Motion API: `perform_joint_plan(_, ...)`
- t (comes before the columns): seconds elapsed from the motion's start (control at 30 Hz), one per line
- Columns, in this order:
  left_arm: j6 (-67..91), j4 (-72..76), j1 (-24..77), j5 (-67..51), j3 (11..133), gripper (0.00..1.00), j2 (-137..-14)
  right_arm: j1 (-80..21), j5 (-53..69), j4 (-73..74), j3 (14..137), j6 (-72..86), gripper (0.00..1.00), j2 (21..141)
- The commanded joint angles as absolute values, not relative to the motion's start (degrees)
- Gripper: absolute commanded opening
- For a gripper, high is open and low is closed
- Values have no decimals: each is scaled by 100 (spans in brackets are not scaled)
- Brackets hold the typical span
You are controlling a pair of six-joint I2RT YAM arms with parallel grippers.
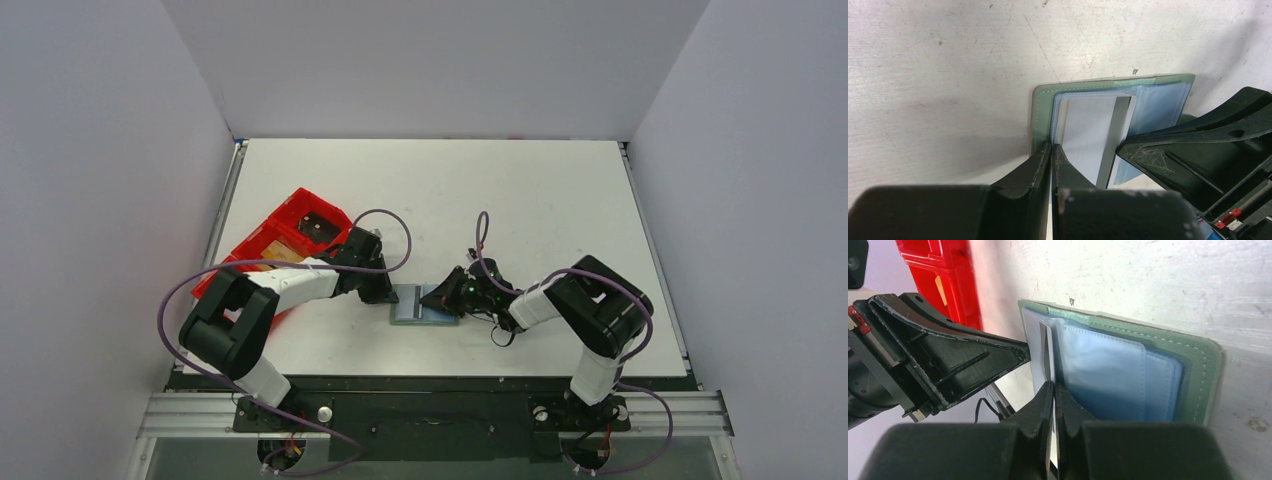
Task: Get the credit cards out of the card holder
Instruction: Remove the credit card from the card holder.
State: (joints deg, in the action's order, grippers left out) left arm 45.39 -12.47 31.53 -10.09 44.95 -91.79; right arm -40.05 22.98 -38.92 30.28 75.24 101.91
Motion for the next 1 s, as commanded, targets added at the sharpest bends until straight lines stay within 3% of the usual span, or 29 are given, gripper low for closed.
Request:
perform_joint_plan(0.0,4441,-1654,3158,-743,4467,0,-9451,-3964,2187,-3900,2970,7259,0,9942)
perform_joint_plan(0.97,4397,-1740,3155,-677,4551,0,-9420,-3705,2202,-3200,2858,6742,0,9342)
